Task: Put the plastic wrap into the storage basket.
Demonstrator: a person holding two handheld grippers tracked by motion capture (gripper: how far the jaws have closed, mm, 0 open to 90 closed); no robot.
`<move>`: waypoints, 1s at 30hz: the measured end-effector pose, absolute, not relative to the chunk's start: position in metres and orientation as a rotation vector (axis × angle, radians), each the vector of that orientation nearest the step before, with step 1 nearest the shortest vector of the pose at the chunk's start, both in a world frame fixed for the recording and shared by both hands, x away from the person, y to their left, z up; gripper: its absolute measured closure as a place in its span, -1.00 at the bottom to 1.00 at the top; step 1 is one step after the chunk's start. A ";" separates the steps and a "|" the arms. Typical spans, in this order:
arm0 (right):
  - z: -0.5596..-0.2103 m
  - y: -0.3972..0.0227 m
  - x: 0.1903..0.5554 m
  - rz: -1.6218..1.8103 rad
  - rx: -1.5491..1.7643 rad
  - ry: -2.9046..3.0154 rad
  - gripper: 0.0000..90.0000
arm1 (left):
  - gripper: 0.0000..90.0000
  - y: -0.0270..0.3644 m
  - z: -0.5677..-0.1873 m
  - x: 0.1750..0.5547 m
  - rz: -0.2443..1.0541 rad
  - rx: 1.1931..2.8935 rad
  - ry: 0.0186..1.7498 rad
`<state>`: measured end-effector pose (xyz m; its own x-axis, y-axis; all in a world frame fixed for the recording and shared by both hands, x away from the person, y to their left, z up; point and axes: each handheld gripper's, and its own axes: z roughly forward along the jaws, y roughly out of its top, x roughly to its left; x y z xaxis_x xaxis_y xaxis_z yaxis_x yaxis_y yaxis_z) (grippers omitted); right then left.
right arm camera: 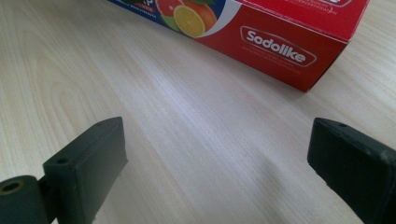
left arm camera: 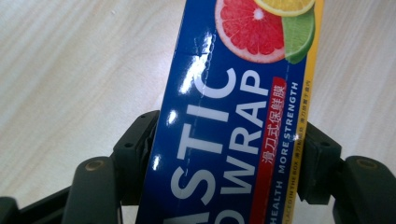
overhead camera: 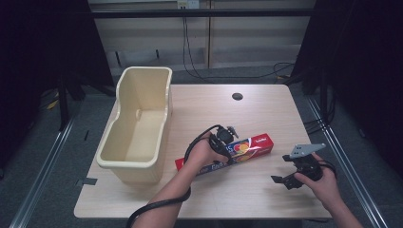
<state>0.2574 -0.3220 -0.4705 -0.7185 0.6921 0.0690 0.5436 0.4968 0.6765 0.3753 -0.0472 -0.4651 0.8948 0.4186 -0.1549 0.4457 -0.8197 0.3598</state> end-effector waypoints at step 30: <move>-0.471 -0.321 0.258 1.034 1.047 2.532 -0.90 | -0.12 -0.031 -0.394 0.383 -0.186 2.675 0.851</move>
